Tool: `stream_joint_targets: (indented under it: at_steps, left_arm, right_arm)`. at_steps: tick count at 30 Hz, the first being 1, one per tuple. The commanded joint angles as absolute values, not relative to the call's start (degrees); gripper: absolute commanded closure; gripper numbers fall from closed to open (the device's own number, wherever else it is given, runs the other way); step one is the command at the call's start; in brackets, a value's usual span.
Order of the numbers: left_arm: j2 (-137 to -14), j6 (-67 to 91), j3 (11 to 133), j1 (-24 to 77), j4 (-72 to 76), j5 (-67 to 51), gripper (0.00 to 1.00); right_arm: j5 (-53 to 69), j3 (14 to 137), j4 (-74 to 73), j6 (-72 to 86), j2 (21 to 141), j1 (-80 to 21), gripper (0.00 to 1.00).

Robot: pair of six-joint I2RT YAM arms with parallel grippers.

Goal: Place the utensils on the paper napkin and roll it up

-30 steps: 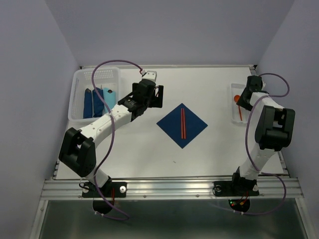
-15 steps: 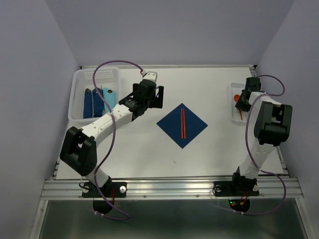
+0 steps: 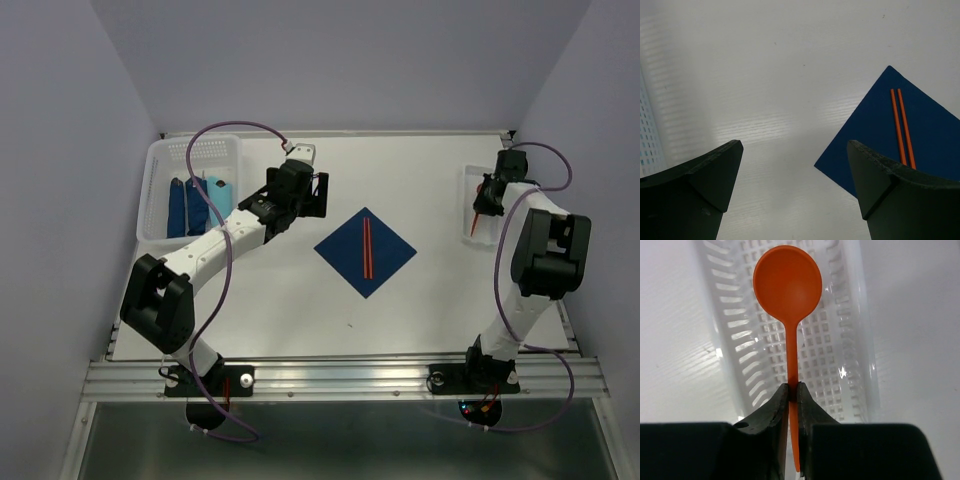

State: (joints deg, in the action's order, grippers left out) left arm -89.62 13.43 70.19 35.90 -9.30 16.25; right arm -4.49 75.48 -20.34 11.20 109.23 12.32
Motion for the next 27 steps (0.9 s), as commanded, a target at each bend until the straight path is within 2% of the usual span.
stream_joint_targets:
  at_steps: [1,4,8,16,22,27]
  left_arm:
    - [-88.6,14.0,70.8,36.0,-8.5,17.0,0.01]
    - [-88.5,14.1,70.8,36.0,-8.4,17.0,0.01]
    - [-88.6,14.2,71.1,36.0,-8.6,17.9,0.01]
    - [-87.2,15.2,70.8,35.9,-8.6,21.2,0.01]
    - [-87.3,15.5,71.3,35.9,-9.2,20.9,0.01]
    - [-86.4,15.3,70.5,35.9,-9.3,21.4,0.01]
  right_arm:
    - [-3.3,78.9,-19.9,9.8,100.9,11.2,0.99]
    - [-3.8,79.5,-21.0,10.7,97.9,9.2,0.99]
    - [-5.1,78.1,-22.1,13.7,94.0,1.1,0.99]
    - [-4.5,64.8,-17.4,28.1,88.5,-17.1,0.99]
    - [-8.2,64.0,-12.3,34.3,92.9,-29.5,0.99]
    - [-9.1,65.0,-10.6,36.3,97.0,-32.3,0.99]
